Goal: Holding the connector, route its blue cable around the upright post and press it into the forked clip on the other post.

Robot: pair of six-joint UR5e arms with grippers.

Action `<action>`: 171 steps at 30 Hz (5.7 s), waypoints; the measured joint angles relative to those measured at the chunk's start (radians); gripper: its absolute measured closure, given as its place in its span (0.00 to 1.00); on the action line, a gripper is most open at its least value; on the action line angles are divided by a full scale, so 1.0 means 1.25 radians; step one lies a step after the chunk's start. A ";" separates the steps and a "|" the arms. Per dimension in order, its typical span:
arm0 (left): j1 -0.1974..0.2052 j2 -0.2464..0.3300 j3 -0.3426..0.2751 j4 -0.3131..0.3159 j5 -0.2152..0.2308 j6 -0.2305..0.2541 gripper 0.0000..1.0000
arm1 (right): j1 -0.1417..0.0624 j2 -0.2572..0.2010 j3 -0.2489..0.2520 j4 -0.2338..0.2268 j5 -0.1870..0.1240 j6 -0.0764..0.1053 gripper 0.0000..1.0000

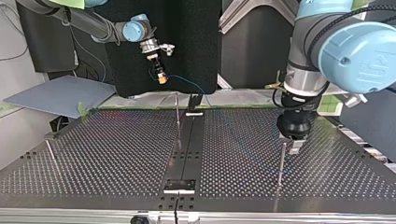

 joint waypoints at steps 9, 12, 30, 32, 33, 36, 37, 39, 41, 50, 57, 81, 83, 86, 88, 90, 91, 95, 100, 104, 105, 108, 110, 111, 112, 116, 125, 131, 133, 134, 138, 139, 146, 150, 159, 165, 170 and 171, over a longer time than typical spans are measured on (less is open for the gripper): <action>-0.001 -0.008 0.000 0.008 0.003 -0.010 0.00 | 0.000 0.000 0.000 0.000 0.000 0.002 1.00; -0.001 -0.008 0.000 0.008 -0.002 -0.011 0.00 | 0.000 0.000 0.000 0.000 -0.001 0.002 1.00; -0.004 -0.008 -0.001 -0.018 -0.062 -0.013 0.00 | 0.005 0.000 0.000 0.008 0.000 -0.002 1.00; -0.003 -0.008 -0.001 -0.022 -0.077 -0.009 0.00 | 0.005 0.000 0.000 0.008 0.000 -0.002 1.00; -0.003 -0.008 -0.001 -0.023 -0.083 -0.008 0.00 | 0.005 0.000 0.000 0.009 0.000 -0.002 1.00; -0.002 -0.008 -0.003 -0.024 -0.104 -0.006 0.00 | 0.005 0.000 0.000 0.009 0.000 -0.002 1.00; -0.001 -0.008 -0.006 -0.024 -0.112 -0.005 0.00 | 0.005 0.000 0.000 0.008 -0.001 -0.002 1.00; 0.001 -0.009 -0.012 -0.021 -0.125 -0.005 0.00 | 0.005 0.000 0.000 0.007 -0.001 -0.001 1.00; 0.004 -0.012 -0.018 -0.016 -0.136 -0.005 0.00 | 0.005 0.000 0.000 0.006 0.000 -0.001 1.00; 0.006 -0.027 -0.023 -0.012 -0.144 -0.004 0.00 | 0.005 0.000 -0.002 0.008 -0.001 -0.001 1.00; 0.002 -0.027 -0.023 -0.012 -0.143 -0.004 0.00 | 0.007 0.000 -0.002 0.009 -0.001 -0.001 1.00; -0.015 -0.027 -0.023 0.009 -0.093 0.011 0.00 | 0.007 0.000 -0.002 0.009 -0.002 -0.001 1.00; -0.018 -0.027 -0.023 0.012 -0.082 0.021 0.00 | 0.007 0.000 -0.002 0.010 -0.002 -0.001 1.00; -0.025 -0.027 -0.023 0.019 -0.068 0.040 0.00 | 0.007 0.000 -0.002 0.011 -0.002 -0.001 1.00; -0.030 -0.027 -0.023 0.028 -0.056 0.054 0.00 | 0.007 0.000 -0.002 0.011 -0.002 -0.001 1.00; -0.034 -0.027 -0.023 0.037 -0.043 0.066 0.00 | 0.007 0.000 -0.002 0.011 -0.002 -0.001 1.00; -0.038 -0.027 -0.023 0.044 -0.035 0.073 0.00 | 0.008 0.000 -0.002 0.011 -0.002 -0.001 1.00; -0.054 -0.027 -0.028 0.065 -0.012 0.089 0.00 | 0.010 0.000 -0.001 0.010 -0.002 -0.001 1.00; -0.086 -0.031 -0.056 0.099 -0.025 0.090 0.00 | 0.013 0.000 -0.002 0.009 -0.005 -0.001 1.00; -0.111 -0.045 -0.081 0.125 -0.040 0.079 0.00 | 0.015 0.000 -0.002 0.010 -0.010 -0.001 1.00; -0.117 -0.050 -0.087 0.131 -0.044 0.080 0.00 | 0.015 0.000 -0.002 0.010 -0.011 -0.001 1.00; -0.138 -0.070 -0.108 0.151 -0.059 0.089 0.00 | 0.016 0.000 -0.002 0.010 -0.011 -0.001 1.00; -0.153 -0.084 -0.122 0.166 -0.070 0.101 0.00 | 0.016 0.000 -0.002 0.011 -0.012 -0.002 1.00; -0.159 -0.090 -0.128 0.172 -0.074 0.107 0.00 | 0.016 0.000 -0.002 0.011 -0.012 -0.002 1.00; -0.167 -0.098 -0.136 0.180 -0.082 0.114 0.00 | 0.016 0.000 -0.002 0.011 -0.012 -0.002 1.00; -0.193 -0.125 -0.160 0.207 -0.107 0.140 0.00 | 0.017 0.000 -0.002 0.011 -0.012 -0.002 1.00; -0.211 -0.188 -0.167 0.274 -0.146 0.208 0.00 | 0.018 0.001 -0.001 0.010 -0.012 -0.002 1.00; -0.203 -0.198 -0.159 0.315 -0.153 0.244 0.00 | 0.018 0.000 -0.002 0.008 -0.014 -0.002 1.00; -0.199 -0.199 -0.151 0.326 -0.161 0.249 0.00 | 0.018 0.000 -0.002 0.008 -0.015 -0.002 1.00; -0.197 -0.199 -0.146 0.332 -0.165 0.250 0.00 | 0.018 0.000 -0.001 0.008 -0.016 -0.002 1.00; -0.192 -0.199 -0.125 0.357 -0.188 0.254 0.00 | 0.018 0.001 -0.002 0.007 -0.017 -0.002 1.00; -0.190 -0.199 -0.120 0.366 -0.196 0.256 0.00 | 0.018 0.001 -0.001 0.007 -0.017 -0.002 1.00; -0.183 -0.216 -0.108 0.413 -0.225 0.262 0.00 | 0.018 0.000 -0.002 0.006 -0.021 -0.002 1.00; -0.179 -0.226 -0.104 0.439 -0.243 0.265 0.00 | 0.018 0.000 -0.002 0.006 -0.021 -0.002 1.00; -0.166 -0.230 -0.103 0.495 -0.265 0.272 0.00 | 0.018 0.000 -0.001 0.007 -0.021 -0.003 1.00; -0.161 -0.255 -0.094 0.530 -0.276 0.289 0.00 | 0.018 0.000 -0.001 0.008 -0.022 -0.004 1.00; -0.161 -0.276 -0.092 0.563 -0.305 0.311 0.00 | 0.018 0.001 -0.001 0.008 -0.021 -0.006 1.00; -0.160 -0.277 -0.093 0.568 -0.311 0.314 0.00 | 0.018 0.001 -0.002 0.009 -0.022 -0.006 1.00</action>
